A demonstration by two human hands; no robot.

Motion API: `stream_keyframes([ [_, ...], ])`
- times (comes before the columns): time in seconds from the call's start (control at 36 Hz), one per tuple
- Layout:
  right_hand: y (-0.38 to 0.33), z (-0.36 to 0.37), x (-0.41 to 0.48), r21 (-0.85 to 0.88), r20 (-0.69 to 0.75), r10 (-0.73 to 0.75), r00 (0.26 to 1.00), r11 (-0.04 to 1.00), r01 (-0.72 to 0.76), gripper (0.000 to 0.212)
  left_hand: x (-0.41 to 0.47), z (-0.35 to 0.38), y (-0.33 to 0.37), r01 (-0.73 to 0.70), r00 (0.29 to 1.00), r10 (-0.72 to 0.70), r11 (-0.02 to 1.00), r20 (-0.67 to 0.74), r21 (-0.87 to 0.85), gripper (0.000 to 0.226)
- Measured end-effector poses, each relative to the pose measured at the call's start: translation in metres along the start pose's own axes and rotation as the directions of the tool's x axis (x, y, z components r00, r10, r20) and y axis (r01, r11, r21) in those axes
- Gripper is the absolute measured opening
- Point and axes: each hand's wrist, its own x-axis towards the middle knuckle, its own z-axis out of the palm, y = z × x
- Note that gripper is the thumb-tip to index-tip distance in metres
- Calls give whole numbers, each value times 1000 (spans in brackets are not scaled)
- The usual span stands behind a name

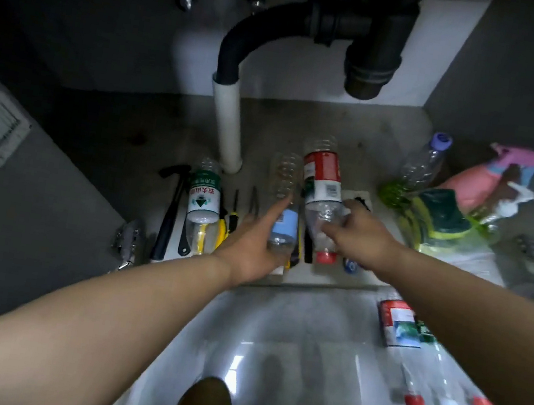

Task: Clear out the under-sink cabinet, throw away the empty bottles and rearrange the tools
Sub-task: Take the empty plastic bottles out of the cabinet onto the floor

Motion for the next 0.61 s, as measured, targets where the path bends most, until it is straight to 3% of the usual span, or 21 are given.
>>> stream_keyframes([
  [0.08,21,-53,-55,67,70,46,997,997,-50,26,-24,17,39,-72,988,74,997,136,-24,98],
  [0.19,72,-91,-102,121,251,198,947,965,-234,31,-43,47,44,-150,928,169,985,332,-82,108],
  [0.25,85,-93,-109,42,357,271,894,951,-305,32,-47,47,31,-144,893,183,982,412,-125,111],
  [0.33,102,-91,-120,-112,516,406,754,905,-411,34,-57,51,15,-115,841,160,986,518,-118,113],
  [0.39,123,-91,-135,-184,543,501,674,854,-486,41,-64,67,14,-67,800,106,994,591,-87,115],
  [0.44,149,-84,-145,-224,506,576,643,807,-546,47,-67,86,14,-11,759,49,998,649,-62,116],
  [0.53,172,-63,-146,-258,429,614,662,786,-562,48,-69,105,13,60,732,-19,997,681,-38,116],
  [0.61,185,-42,-138,-318,309,549,777,829,-459,38,-70,119,8,117,734,-91,993,673,7,114],
])
